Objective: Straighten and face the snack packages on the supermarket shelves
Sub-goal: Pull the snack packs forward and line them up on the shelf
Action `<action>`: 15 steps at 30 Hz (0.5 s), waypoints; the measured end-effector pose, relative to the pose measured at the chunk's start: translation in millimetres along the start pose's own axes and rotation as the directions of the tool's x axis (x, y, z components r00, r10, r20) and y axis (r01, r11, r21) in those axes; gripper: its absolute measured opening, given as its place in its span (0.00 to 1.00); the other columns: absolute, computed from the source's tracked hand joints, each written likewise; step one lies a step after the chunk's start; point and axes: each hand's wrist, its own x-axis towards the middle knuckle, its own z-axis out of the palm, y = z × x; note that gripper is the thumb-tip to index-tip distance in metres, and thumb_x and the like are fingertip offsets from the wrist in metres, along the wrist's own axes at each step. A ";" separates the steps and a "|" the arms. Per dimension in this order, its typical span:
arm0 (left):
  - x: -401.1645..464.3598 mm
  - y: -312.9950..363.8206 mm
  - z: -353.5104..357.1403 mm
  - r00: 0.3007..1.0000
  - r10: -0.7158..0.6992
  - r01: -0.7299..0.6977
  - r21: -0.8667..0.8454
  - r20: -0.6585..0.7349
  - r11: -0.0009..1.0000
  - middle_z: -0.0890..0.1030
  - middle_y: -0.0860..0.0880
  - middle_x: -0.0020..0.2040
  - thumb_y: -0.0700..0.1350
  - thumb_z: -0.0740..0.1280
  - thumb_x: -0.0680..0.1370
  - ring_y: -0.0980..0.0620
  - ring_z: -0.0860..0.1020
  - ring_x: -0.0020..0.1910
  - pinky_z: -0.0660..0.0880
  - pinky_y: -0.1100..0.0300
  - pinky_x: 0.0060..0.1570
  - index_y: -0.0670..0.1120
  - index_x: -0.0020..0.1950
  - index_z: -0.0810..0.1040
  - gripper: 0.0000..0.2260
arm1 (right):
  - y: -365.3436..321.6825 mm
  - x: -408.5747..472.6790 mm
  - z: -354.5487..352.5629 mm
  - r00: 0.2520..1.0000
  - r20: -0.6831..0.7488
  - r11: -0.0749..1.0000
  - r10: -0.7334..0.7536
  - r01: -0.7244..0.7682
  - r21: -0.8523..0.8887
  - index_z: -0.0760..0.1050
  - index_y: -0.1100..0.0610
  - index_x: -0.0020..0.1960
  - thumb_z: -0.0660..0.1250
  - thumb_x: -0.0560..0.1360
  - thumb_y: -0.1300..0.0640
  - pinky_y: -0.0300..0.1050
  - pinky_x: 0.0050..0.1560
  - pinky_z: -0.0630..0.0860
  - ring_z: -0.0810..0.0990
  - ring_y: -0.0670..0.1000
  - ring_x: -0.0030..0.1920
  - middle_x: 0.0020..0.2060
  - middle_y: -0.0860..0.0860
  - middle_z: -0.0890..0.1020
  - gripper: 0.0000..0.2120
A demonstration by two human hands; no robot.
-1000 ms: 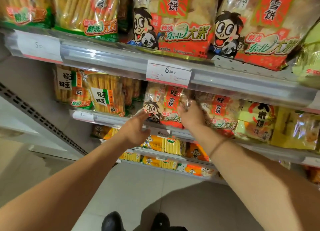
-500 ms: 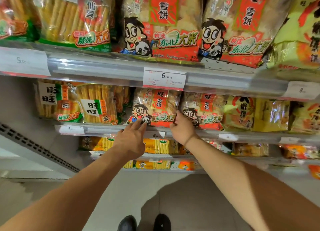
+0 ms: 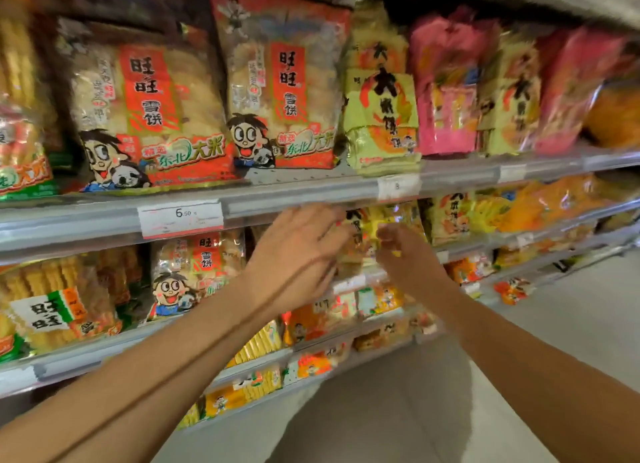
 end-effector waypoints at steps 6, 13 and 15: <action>61.8 15.7 39.3 0.970 -0.236 0.220 0.221 0.053 0.950 0.56 0.39 0.79 0.50 0.64 0.72 0.36 0.52 0.77 0.48 0.39 0.74 0.44 0.78 0.58 0.36 | 38.5 32.4 -84.2 0.956 -0.213 0.961 -0.201 0.151 -0.231 0.71 0.59 0.66 0.65 0.73 0.64 0.41 0.51 0.66 0.76 0.57 0.54 0.55 0.58 0.77 0.22; 94.2 38.1 78.9 0.843 -0.501 0.538 0.288 -0.197 0.792 0.70 0.38 0.68 0.52 0.65 0.68 0.36 0.64 0.70 0.49 0.38 0.73 0.41 0.76 0.63 0.37 | 91.7 91.0 -141.2 0.893 -0.060 0.836 -0.446 0.392 -0.384 0.60 0.52 0.76 0.63 0.77 0.58 0.42 0.72 0.47 0.52 0.52 0.76 0.76 0.51 0.58 0.29; 97.1 42.3 77.2 0.824 -0.533 0.567 0.309 -0.194 0.764 0.70 0.38 0.67 0.52 0.65 0.68 0.36 0.64 0.69 0.49 0.38 0.73 0.42 0.76 0.63 0.38 | 98.0 107.5 -152.9 0.873 -0.019 0.787 -0.487 0.429 -0.444 0.56 0.53 0.77 0.63 0.77 0.56 0.47 0.75 0.47 0.49 0.53 0.77 0.77 0.52 0.56 0.31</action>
